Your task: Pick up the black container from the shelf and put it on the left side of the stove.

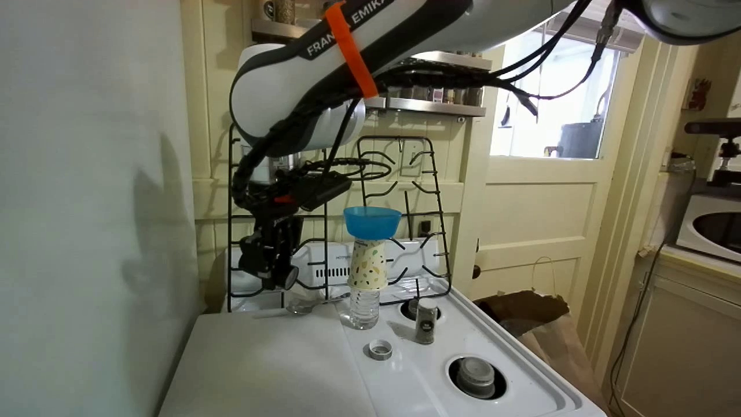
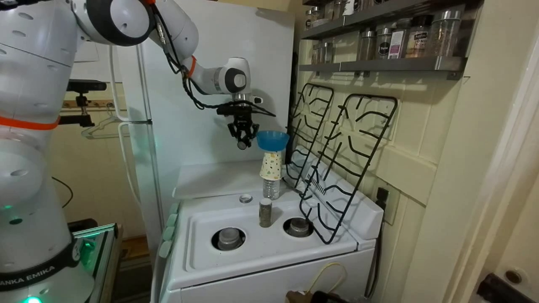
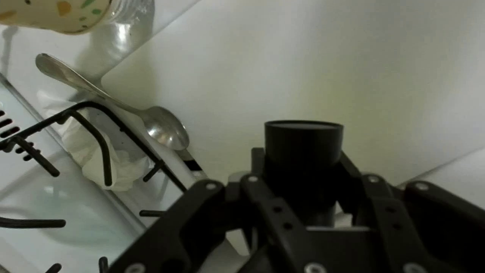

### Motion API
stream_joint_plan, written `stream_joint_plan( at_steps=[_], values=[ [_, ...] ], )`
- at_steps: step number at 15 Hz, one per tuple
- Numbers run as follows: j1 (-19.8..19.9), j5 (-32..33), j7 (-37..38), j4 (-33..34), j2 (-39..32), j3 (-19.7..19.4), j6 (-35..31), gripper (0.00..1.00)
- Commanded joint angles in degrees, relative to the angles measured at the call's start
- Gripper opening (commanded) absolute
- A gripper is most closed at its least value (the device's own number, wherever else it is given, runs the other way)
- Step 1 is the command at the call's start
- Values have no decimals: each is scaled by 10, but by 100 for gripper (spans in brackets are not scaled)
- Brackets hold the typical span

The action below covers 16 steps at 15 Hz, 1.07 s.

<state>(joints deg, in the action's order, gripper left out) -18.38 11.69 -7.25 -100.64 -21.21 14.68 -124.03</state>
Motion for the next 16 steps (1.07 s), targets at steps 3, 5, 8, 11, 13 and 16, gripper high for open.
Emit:
stream_joint_plan(
  at_steps=[3,5,8,11,13,16],
  values=[
    [-11,-11,154,-110,62,-13,-151,19],
    [-30,27,240,-140,83,-32,-175,19],
    [-48,84,363,-180,120,-51,-157,19],
    [-50,102,472,-224,143,-44,-176,19],
    [-50,99,531,-245,144,-33,-202,19],
    [-56,128,655,-278,140,-34,-257,19]
  ],
)
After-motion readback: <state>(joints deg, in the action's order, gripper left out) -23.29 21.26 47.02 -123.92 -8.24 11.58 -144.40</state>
